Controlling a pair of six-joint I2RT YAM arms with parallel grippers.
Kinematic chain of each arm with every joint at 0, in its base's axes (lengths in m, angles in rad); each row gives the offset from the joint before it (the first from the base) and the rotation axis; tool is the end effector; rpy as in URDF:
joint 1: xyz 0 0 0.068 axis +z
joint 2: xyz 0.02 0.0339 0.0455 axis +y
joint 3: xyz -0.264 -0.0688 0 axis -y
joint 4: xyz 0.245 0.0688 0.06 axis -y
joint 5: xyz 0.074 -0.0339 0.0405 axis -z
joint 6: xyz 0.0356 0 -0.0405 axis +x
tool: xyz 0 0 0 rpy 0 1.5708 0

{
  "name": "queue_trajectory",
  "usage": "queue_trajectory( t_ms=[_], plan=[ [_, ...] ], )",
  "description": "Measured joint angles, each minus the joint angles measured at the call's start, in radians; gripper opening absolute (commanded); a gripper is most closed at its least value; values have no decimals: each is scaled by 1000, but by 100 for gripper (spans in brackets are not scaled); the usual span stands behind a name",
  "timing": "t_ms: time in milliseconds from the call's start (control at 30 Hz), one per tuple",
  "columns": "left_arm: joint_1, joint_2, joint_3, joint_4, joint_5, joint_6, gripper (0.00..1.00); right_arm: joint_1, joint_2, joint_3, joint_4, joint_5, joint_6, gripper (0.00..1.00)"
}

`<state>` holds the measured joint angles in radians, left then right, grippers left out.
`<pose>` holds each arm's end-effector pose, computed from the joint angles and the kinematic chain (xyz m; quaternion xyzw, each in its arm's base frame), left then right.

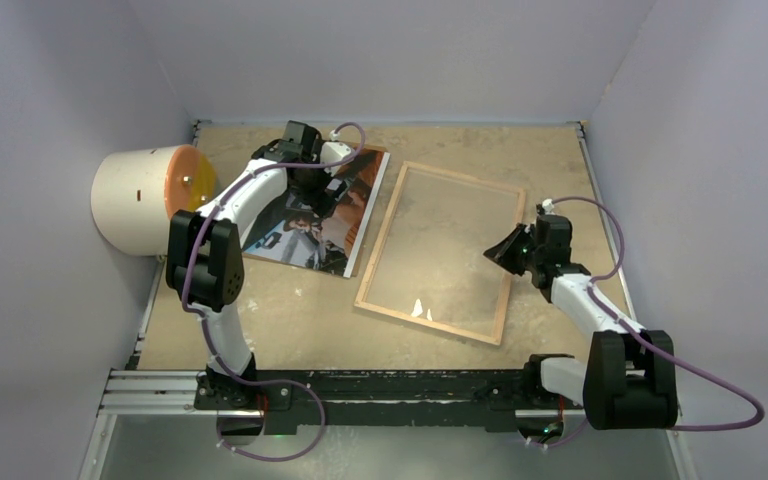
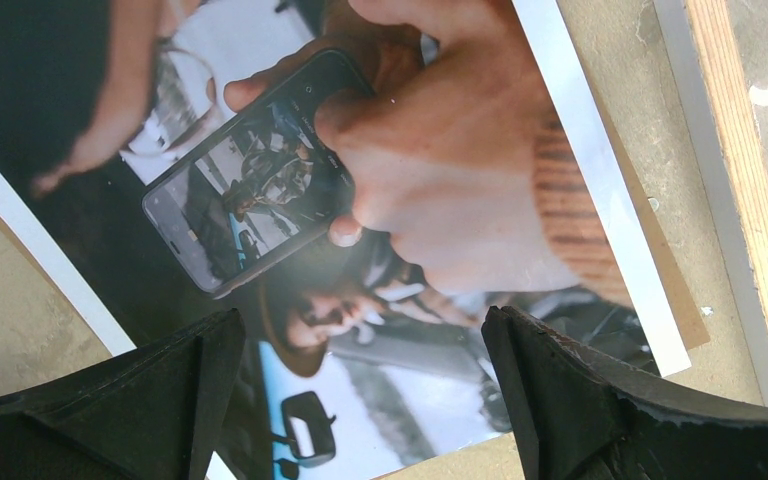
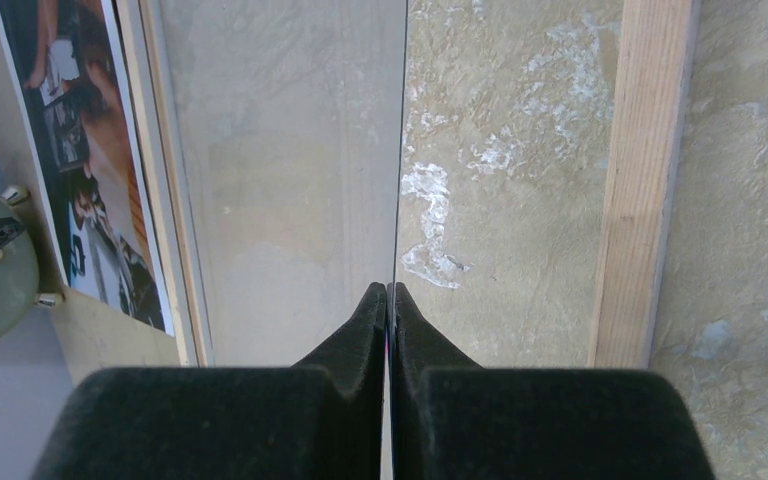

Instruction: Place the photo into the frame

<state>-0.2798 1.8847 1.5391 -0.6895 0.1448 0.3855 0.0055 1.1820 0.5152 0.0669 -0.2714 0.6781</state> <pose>0.3908 -0.1176 0.2441 0.3322 0.9028 -0.0557 0.2673 0.2389 0.0109 0.1923 0.2296 0.8481 0.2677 0.3955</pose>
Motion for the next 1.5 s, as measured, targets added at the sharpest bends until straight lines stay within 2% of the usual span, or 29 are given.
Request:
queue_trajectory(
  t_ms=[333, 500, 733, 933, 1400, 1433, 1500],
  plan=[
    [0, 0, -4, 2, 7, 0, 100, 0, 0, -34, 57, -19, 27, 0],
    [-8, 0, -45, 18, 19, 0, 100, -2, 0, -58, 144, -83, 64, 0],
    [-94, 0, -134, 49, 23, 0, 100, -8, 0, -75, 235, -166, 121, 0],
    [-165, 6, -146, 70, 23, 0, 100, -33, 0, -89, 281, -217, 150, 0],
    [-201, 44, -159, 98, 20, 1, 100, -35, 3, -108, 328, -247, 163, 0],
    [-203, 48, -163, 99, 20, 1, 100, -35, 4, -111, 330, -246, 163, 1],
    [-206, 55, -167, 99, 19, 1, 100, -37, 8, -113, 331, -245, 162, 10]
  ],
)
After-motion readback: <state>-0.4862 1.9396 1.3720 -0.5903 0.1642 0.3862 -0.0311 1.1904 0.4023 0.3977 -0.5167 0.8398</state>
